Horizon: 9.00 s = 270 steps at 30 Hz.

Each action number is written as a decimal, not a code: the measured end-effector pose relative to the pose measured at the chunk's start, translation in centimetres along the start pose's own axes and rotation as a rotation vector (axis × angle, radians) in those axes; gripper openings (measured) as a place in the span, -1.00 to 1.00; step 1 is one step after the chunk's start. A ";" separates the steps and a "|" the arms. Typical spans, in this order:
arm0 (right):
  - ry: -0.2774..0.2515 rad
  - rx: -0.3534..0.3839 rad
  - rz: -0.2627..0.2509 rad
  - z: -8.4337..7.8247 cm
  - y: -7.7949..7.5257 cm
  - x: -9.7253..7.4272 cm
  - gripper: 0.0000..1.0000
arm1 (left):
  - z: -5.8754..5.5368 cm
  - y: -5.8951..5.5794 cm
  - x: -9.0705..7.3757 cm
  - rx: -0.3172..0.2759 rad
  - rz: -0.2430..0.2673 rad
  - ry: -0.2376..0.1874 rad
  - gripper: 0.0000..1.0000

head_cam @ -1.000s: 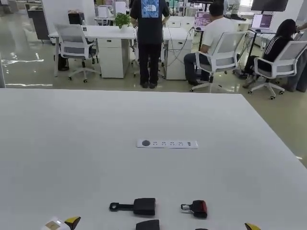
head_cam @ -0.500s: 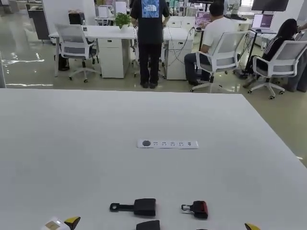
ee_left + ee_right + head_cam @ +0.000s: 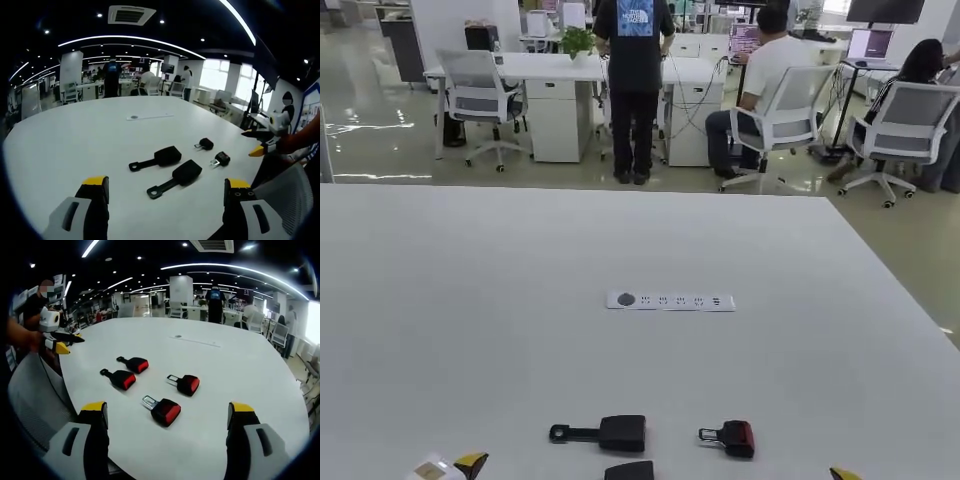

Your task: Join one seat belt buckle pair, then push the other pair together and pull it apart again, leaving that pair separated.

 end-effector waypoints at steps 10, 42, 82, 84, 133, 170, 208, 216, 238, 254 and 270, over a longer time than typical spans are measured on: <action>0.004 -0.003 0.010 0.0 0.1 0.2 0.98 | -0.2 -0.1 0.1 -0.001 0.001 0.005 0.95; 0.052 -0.039 0.104 -0.1 -0.3 2.0 0.91 | -1.0 -0.9 3.1 -0.022 -0.020 0.047 0.91; 0.136 -0.131 0.314 -0.6 -0.1 7.2 0.75 | -1.8 -0.9 9.1 0.088 -0.117 0.203 0.76; 0.146 -0.142 0.333 -0.9 -0.1 7.5 0.74 | -1.9 -1.0 9.6 0.106 -0.131 0.220 0.72; 0.261 -0.397 0.567 -3.7 -2.4 10.6 -0.28 | -2.3 -1.7 17.1 0.553 -0.391 0.506 -0.27; 0.394 -0.419 0.568 -1.4 -1.0 12.8 -0.30 | -1.7 -2.0 17.8 0.729 -0.472 0.651 -0.32; 0.325 -0.404 0.562 0.6 3.5 15.7 -0.32 | -1.7 -2.7 18.4 0.769 -0.473 0.692 -0.34; 0.304 -0.384 0.549 0.6 4.2 15.8 -0.32 | -1.5 -3.2 18.7 0.817 -0.487 0.729 -0.34; 0.297 -0.416 0.579 0.6 4.5 16.8 -0.32 | -1.3 -3.1 18.5 0.807 -0.485 0.730 -0.33; 0.213 -0.463 0.612 -0.2 4.4 15.5 -0.37 | -1.6 -2.0 18.2 0.763 -0.540 0.672 -0.34; 0.174 -0.474 0.631 -0.4 3.9 15.8 -0.40 | -2.1 -1.1 18.3 0.723 -0.573 0.622 -0.34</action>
Point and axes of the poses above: the centre of the closed fingertips' face, and the gripper's own axes: x roughly forward along the fingers, y roughly to its left, z roughly out of its top, the point moved 10 cm from there along -x, roughly backward along the fingers, and after that the axes turned 13 degrees about -x, right-handed, at the moved point
